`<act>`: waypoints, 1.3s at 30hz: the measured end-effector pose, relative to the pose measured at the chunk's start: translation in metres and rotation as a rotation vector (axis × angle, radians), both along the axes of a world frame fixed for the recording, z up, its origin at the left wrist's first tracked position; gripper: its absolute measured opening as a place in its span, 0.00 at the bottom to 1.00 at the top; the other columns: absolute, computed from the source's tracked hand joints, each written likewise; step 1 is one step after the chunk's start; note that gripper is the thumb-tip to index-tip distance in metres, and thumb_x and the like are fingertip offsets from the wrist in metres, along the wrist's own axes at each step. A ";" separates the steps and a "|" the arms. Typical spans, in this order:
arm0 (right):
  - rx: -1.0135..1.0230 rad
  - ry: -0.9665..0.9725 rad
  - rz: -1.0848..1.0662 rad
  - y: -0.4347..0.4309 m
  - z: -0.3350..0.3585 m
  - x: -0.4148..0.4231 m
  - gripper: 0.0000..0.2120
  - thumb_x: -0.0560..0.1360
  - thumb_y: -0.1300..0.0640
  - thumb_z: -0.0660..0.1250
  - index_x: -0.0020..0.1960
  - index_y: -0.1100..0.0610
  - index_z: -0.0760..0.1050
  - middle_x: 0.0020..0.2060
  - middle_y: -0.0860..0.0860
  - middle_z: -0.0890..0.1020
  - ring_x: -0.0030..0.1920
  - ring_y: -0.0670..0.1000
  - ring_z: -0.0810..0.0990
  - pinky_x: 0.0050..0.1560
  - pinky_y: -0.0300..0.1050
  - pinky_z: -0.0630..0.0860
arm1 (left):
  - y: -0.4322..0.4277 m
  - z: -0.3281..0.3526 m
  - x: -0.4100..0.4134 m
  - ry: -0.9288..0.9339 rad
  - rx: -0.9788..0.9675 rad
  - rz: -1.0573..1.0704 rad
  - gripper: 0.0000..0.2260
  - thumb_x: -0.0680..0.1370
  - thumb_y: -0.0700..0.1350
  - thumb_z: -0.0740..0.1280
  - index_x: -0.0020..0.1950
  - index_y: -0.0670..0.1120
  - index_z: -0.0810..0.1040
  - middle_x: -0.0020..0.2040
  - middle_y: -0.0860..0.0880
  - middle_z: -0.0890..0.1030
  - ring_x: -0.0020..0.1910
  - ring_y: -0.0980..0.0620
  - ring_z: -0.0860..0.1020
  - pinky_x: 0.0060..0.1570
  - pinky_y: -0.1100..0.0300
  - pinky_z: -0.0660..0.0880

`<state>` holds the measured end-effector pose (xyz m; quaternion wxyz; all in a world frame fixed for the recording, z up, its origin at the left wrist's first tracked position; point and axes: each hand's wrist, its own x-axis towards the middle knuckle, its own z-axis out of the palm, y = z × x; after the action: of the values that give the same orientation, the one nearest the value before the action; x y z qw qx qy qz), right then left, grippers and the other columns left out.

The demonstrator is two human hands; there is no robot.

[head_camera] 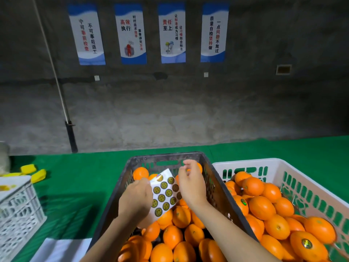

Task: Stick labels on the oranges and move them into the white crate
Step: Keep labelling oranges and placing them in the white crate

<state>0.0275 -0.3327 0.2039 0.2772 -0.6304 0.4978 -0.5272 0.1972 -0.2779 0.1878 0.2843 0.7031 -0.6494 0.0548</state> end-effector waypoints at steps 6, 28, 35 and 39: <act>0.275 -0.023 0.380 0.004 -0.001 0.008 0.21 0.79 0.64 0.64 0.69 0.50 0.68 0.58 0.47 0.78 0.52 0.42 0.79 0.48 0.35 0.77 | 0.002 0.001 -0.001 -0.032 0.012 -0.012 0.13 0.77 0.50 0.46 0.41 0.47 0.66 0.37 0.48 0.71 0.39 0.47 0.71 0.39 0.50 0.69; 0.386 -0.121 0.399 0.000 0.000 0.000 0.06 0.78 0.58 0.69 0.51 0.59 0.82 0.42 0.51 0.87 0.42 0.48 0.85 0.38 0.38 0.79 | 0.000 0.005 -0.007 0.256 -0.052 -0.094 0.06 0.81 0.50 0.63 0.53 0.58 0.79 0.42 0.60 0.79 0.40 0.65 0.77 0.36 0.69 0.71; 0.406 -0.060 0.458 0.000 -0.003 -0.001 0.16 0.79 0.53 0.68 0.43 0.67 0.77 0.38 0.64 0.80 0.38 0.55 0.78 0.37 0.44 0.73 | 0.001 0.005 -0.005 0.209 -0.061 -0.090 0.05 0.80 0.52 0.63 0.48 0.57 0.78 0.39 0.58 0.82 0.40 0.58 0.80 0.40 0.57 0.76; 0.374 -0.063 0.473 -0.001 -0.005 0.000 0.19 0.79 0.53 0.67 0.47 0.72 0.75 0.41 0.69 0.79 0.40 0.56 0.78 0.42 0.48 0.73 | -0.001 0.004 -0.006 0.268 -0.050 -0.090 0.07 0.80 0.50 0.64 0.57 0.56 0.77 0.45 0.55 0.83 0.43 0.58 0.80 0.41 0.59 0.77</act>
<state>0.0275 -0.3342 0.1985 0.5190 -0.6502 0.4166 -0.3664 0.1911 -0.2793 0.1919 0.3881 0.6669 -0.6351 -0.0362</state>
